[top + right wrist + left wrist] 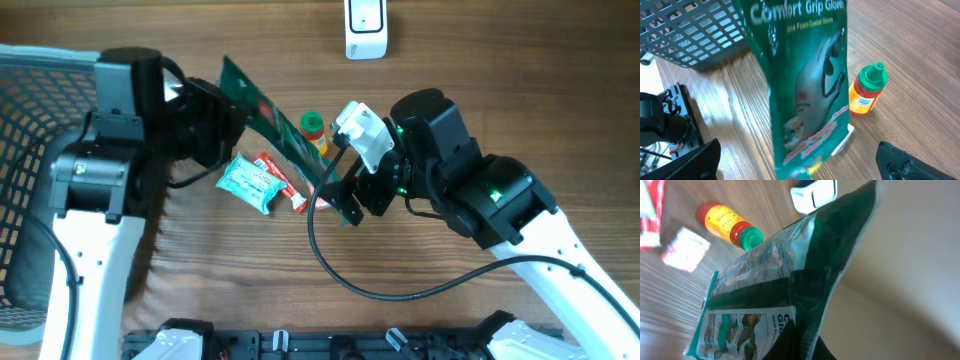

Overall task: Scan the item barcode
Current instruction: 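Grasp the gloves bag with the left gripper and hold it between both, then release the left gripper and lift the gloves bag with the right gripper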

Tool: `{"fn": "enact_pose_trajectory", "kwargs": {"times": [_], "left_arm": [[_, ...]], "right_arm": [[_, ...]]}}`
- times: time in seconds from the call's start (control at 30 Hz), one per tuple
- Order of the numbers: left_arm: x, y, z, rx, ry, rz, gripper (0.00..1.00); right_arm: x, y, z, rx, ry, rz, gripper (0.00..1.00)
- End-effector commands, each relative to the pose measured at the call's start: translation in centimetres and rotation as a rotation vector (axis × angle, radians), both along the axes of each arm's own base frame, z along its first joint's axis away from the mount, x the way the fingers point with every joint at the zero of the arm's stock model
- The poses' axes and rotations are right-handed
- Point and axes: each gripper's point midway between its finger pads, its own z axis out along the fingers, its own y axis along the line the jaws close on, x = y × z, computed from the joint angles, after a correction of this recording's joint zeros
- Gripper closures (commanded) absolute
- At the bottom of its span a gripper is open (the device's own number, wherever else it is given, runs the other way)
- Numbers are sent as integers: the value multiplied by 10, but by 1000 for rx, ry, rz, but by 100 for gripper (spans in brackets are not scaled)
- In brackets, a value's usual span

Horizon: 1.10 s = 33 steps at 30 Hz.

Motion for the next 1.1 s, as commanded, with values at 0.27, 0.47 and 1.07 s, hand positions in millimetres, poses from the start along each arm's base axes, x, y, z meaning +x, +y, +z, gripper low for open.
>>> {"fn": "enact_pose_trajectory", "kwargs": {"times": [0.27, 0.47, 1.07], "left_arm": [[-2, -8, 15, -323, 213, 211, 96], [3, -12, 26, -378, 192, 204, 96], [3, -21, 38, -445, 195, 171, 96]], "right_arm": [[4, 7, 12, 57, -24, -7, 0], [17, 10, 23, 78, -90, -33, 0], [53, 26, -34, -319, -324, -273, 32]]}}
